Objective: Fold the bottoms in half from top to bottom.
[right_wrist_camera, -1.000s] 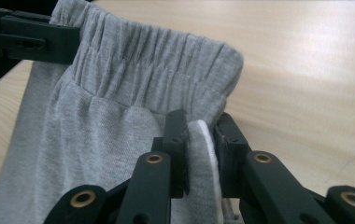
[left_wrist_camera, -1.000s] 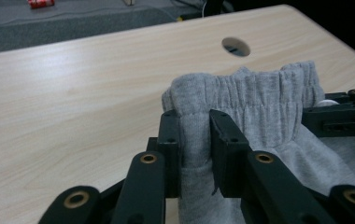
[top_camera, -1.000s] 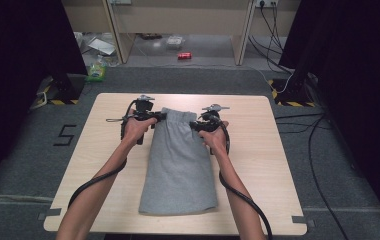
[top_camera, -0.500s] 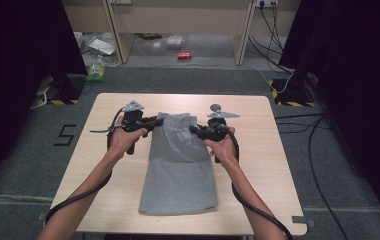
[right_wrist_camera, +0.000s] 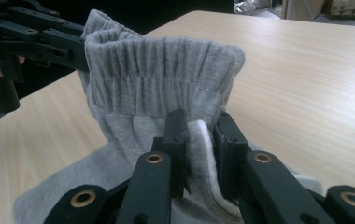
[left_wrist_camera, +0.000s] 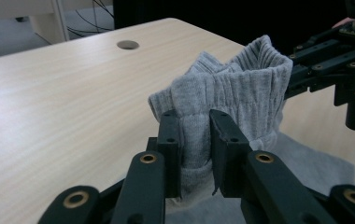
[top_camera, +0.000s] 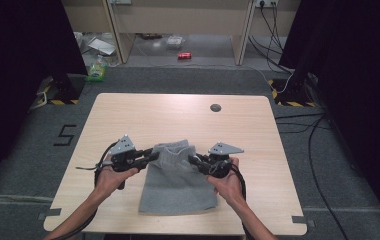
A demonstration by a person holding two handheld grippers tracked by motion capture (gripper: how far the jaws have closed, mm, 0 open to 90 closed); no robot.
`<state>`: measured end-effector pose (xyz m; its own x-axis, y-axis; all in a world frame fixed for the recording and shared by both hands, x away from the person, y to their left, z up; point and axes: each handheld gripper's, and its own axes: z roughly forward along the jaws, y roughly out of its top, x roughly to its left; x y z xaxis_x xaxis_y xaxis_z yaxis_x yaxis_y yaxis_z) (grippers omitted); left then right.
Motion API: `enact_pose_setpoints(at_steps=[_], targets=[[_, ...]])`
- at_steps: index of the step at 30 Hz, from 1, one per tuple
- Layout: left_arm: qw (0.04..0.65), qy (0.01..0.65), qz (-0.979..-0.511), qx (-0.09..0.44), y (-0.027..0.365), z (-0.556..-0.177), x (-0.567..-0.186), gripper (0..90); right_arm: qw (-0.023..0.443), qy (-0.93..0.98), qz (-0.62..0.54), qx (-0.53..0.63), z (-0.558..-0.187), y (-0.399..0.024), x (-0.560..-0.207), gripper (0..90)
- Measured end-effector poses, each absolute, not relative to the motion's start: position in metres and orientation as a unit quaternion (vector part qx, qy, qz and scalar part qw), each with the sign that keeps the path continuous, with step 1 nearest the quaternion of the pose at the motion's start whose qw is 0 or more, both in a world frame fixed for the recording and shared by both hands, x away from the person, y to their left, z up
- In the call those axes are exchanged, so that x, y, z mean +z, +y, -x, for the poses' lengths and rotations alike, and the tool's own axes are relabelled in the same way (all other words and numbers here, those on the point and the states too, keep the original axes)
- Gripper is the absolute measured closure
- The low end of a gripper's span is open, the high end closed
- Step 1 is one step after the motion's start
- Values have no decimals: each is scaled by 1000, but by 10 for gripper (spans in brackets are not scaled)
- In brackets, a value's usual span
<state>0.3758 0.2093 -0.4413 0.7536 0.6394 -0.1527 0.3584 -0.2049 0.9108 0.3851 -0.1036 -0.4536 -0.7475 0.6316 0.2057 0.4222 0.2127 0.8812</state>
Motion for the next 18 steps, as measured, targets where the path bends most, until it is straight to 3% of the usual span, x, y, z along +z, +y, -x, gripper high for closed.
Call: enact_pose_setpoints(at_steps=[11,18], targets=[[518,312,-791,93,215,-335,-486,723,88,797,-333,495,-342,-108,-482,742],[534,319,-781,59,224,-329,-483,601,73,796,-335,499,-332,-111,-475,589]])
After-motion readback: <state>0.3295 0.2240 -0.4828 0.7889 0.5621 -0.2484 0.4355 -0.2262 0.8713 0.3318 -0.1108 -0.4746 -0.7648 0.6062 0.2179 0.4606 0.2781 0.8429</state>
